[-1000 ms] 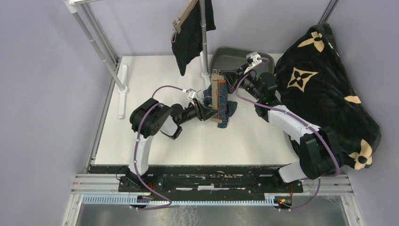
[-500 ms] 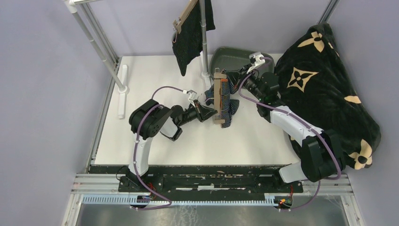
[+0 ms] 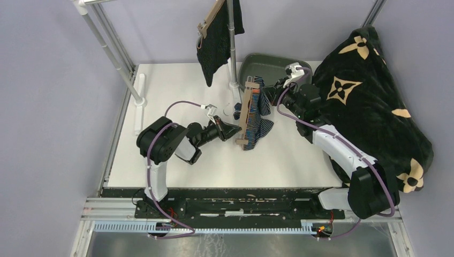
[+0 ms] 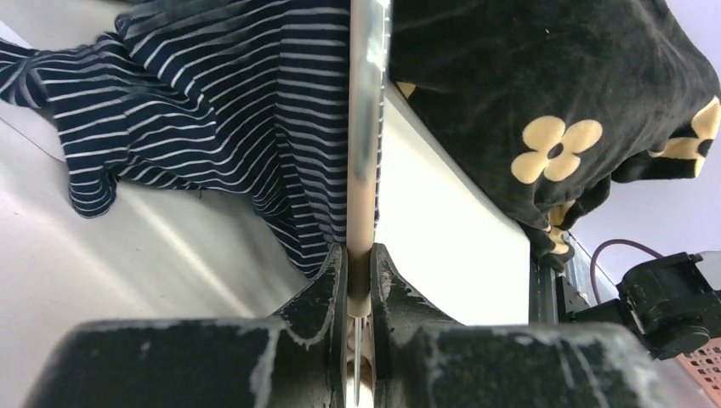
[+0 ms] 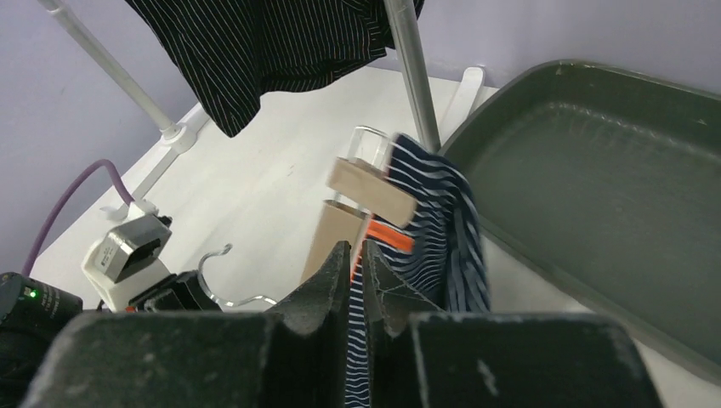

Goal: Clip the underwear to the hanger
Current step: Adjust the hanger.

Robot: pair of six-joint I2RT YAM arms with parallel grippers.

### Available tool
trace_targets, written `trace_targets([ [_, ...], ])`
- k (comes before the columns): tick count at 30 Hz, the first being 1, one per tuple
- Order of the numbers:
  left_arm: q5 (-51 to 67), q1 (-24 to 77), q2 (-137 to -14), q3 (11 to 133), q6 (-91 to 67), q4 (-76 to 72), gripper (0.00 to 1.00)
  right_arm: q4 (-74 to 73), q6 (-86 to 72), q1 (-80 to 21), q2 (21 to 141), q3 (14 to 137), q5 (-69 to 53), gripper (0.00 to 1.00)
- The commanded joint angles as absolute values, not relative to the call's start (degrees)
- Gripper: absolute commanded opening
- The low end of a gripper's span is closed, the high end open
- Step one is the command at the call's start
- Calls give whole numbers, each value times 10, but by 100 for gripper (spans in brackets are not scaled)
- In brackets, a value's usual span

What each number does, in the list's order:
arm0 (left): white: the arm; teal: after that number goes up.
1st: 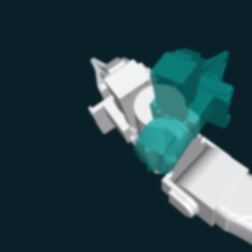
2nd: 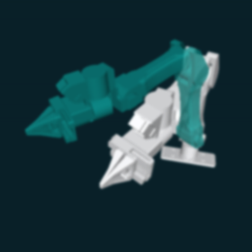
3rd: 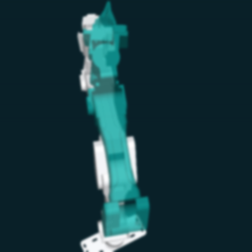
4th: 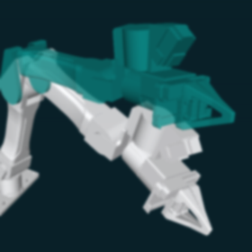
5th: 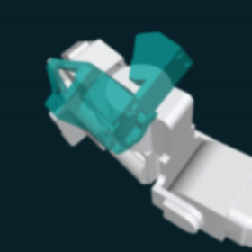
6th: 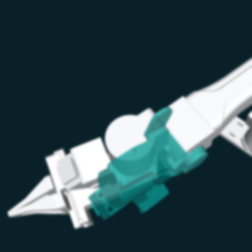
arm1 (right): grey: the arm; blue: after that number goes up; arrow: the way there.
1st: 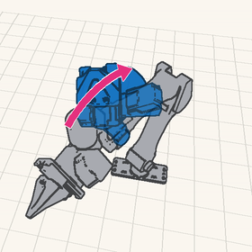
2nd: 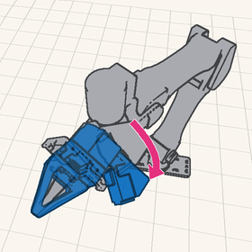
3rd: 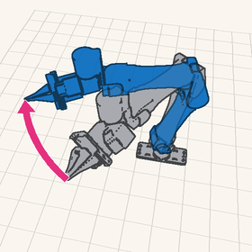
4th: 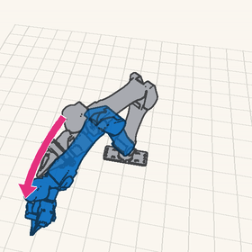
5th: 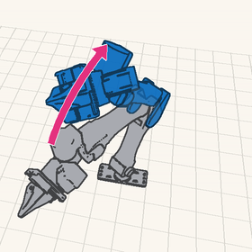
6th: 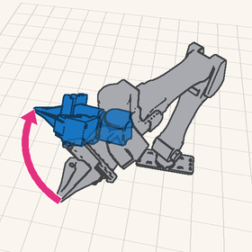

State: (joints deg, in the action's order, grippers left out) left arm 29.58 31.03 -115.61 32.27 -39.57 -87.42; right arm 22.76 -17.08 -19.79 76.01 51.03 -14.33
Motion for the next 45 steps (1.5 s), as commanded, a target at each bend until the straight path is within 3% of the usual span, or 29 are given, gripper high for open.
trace_targets([
  [1,271,302,-1105,318,-374,-883,3,209,-158,-195,729,511,-128,16],
  [6,259,302,-1068,321,-352,-808,3,189,-158,-195,728,513,-125,16],
  [11,260,302,-1037,338,-331,-708,3,164,-175,-195,733,514,-151,37],
  [30,205,302,-916,424,-268,-360,3,108,-304,-209,817,557,-177,46],
  [45,90,302,-704,464,-237,-7,3,64,-279,-207,754,540,-124,51],
])
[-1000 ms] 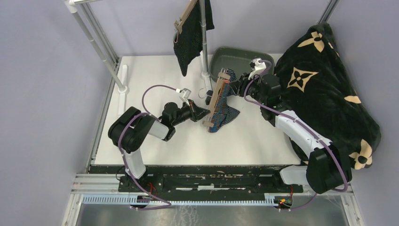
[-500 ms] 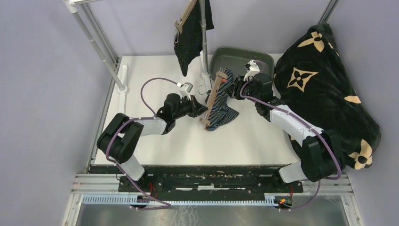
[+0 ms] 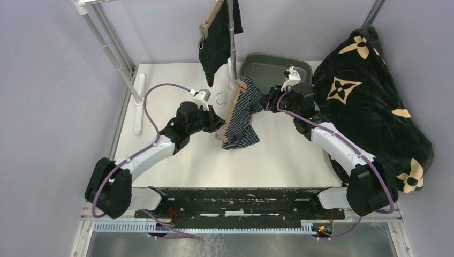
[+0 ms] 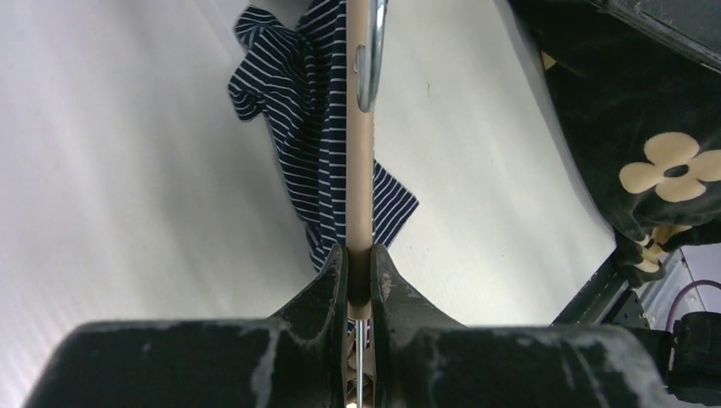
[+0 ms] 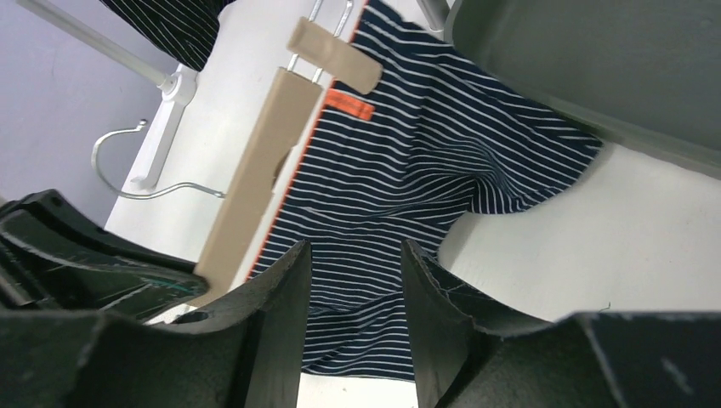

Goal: Clip the underwear to the hanger
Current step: Adjust the hanger.

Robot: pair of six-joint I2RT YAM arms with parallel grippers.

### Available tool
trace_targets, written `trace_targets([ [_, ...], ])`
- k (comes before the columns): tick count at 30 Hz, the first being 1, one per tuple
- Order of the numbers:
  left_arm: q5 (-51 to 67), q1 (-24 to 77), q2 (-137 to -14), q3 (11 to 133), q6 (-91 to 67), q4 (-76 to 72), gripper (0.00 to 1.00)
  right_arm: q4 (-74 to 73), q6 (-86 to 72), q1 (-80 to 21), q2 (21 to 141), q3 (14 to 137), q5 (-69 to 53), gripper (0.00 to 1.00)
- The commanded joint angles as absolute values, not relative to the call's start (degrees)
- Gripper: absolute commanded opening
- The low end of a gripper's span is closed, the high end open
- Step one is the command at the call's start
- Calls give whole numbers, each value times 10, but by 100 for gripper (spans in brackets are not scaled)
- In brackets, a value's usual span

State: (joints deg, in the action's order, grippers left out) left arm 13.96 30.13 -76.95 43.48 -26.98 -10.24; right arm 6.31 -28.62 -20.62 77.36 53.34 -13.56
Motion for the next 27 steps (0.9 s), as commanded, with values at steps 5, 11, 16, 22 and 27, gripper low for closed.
trace_targets([
  [5,35,300,-632,467,-230,107,3,70,-285,-204,756,538,-142,51],
  [11,-18,291,-568,487,-224,222,3,84,-299,-201,754,536,-164,51],
  [16,-53,266,-551,521,-213,286,3,103,-314,-200,752,529,-183,51],
  [22,-59,210,-585,591,-186,340,3,107,-318,-198,740,521,-191,51],
  [27,-40,170,-620,644,-166,340,3,112,-322,-197,733,516,-196,51],
])
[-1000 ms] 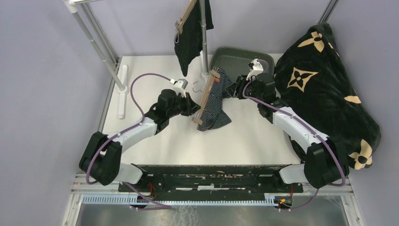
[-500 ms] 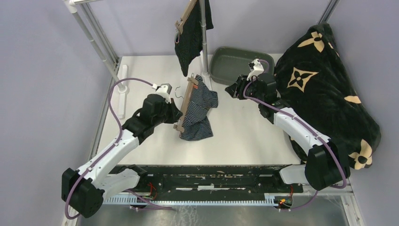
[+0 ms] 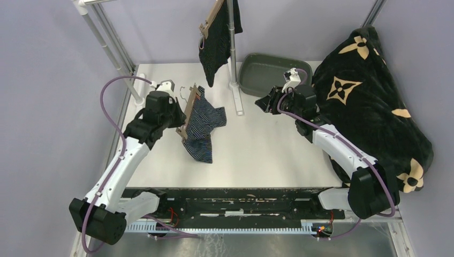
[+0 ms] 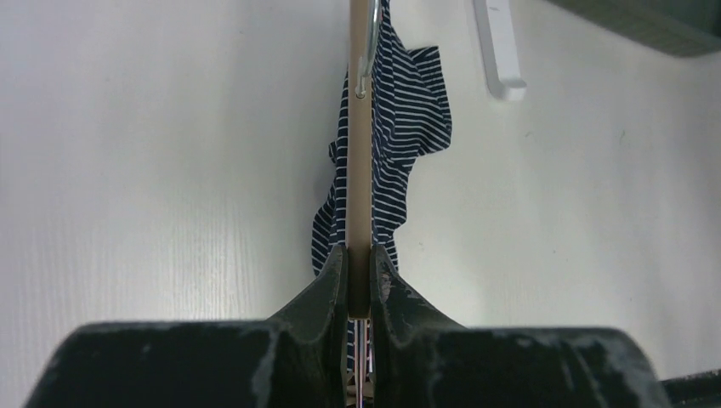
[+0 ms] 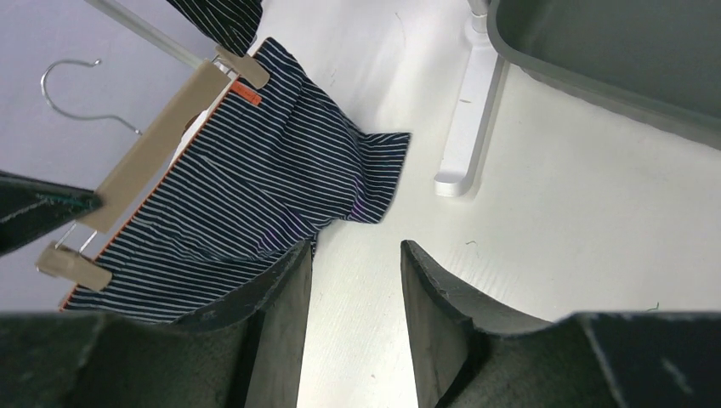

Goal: Clip the underwear to the hanger
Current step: Adjust the hanger.

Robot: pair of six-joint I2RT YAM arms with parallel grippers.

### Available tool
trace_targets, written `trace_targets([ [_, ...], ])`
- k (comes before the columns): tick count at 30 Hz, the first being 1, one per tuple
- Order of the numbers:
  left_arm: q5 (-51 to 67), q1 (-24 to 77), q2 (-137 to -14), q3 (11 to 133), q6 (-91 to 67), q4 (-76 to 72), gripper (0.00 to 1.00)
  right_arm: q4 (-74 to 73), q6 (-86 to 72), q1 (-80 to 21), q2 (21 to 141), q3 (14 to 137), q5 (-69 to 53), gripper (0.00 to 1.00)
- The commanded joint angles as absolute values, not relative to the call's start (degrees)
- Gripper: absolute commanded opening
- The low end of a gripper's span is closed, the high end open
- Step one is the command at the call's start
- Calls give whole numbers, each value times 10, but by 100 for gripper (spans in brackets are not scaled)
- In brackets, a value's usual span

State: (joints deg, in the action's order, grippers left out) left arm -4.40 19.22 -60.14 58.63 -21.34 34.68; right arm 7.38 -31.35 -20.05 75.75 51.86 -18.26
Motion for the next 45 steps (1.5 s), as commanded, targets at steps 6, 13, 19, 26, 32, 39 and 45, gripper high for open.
trace_targets([
  [6,-24,163,-652,652,-161,312,3,118,-323,-194,735,510,-200,51],
  [13,11,167,-621,565,-173,227,3,200,-388,-202,799,513,-279,51],
  [19,1,177,-582,512,-192,173,3,253,-347,-248,835,516,-293,52],
  [26,-5,198,-562,496,-205,156,3,320,-267,-339,904,558,-297,49],
  [32,4,211,-566,490,-212,148,3,375,-232,-389,972,619,-297,48],
  [39,7,223,-561,478,-218,140,3,446,-210,-400,1039,661,-308,47],
  [45,11,227,-549,475,-221,139,3,465,-209,-405,1095,704,-313,47],
])
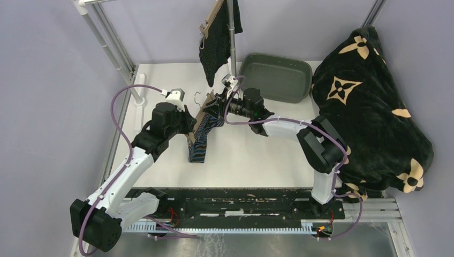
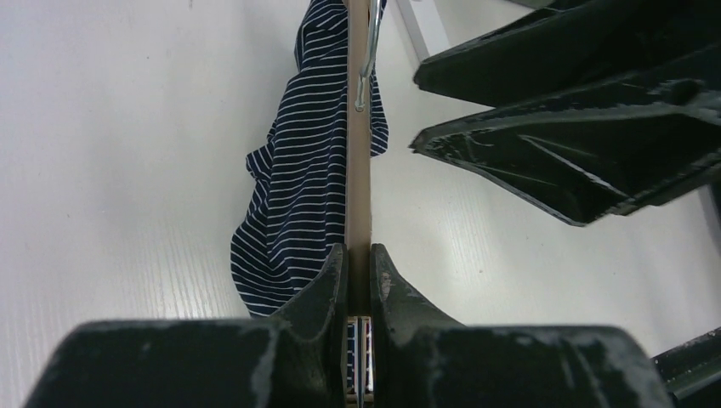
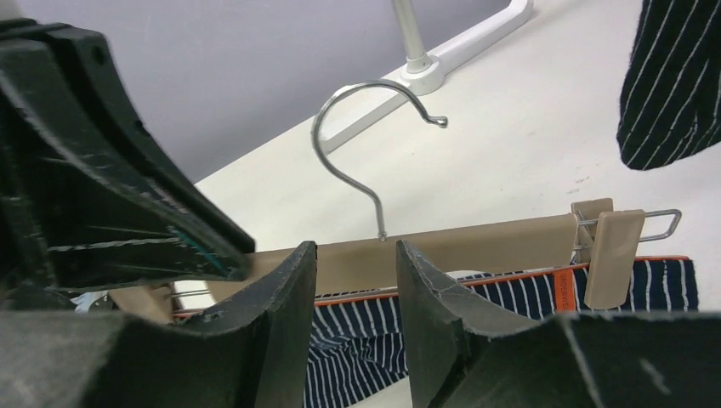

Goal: Clip the underwear to the hanger
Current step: Adjust the hanger.

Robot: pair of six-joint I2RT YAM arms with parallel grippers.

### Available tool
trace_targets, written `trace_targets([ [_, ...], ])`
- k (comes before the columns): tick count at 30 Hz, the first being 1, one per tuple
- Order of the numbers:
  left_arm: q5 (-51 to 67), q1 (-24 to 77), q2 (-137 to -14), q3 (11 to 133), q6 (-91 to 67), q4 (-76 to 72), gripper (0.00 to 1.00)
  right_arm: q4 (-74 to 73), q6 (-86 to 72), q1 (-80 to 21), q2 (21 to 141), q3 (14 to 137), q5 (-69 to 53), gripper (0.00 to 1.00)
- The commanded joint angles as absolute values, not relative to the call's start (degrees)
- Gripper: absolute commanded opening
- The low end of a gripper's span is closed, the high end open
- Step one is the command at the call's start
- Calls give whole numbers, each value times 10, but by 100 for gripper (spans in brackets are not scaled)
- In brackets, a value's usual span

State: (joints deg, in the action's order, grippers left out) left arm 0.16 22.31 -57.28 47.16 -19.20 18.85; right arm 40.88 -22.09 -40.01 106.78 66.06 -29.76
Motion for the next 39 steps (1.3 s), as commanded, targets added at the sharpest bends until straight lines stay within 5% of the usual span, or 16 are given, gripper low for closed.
trace_targets([
  [1,13,228,-547,473,-221,138,3,467,-209,-406,1100,709,-317,47],
  [12,19,239,-543,462,-223,127,3,456,-209,-414,1151,767,-320,45],
  [16,19,244,-542,462,-224,124,3,454,-208,-416,1162,778,-320,33],
  [19,17,245,-540,464,-224,124,3,456,-209,-417,1162,777,-319,13],
  [25,16,246,-549,469,-228,124,3,474,-206,-417,1154,760,-314,2],
  [39,64,246,-585,477,-226,129,25,546,-189,-417,1127,716,-323,1],
])
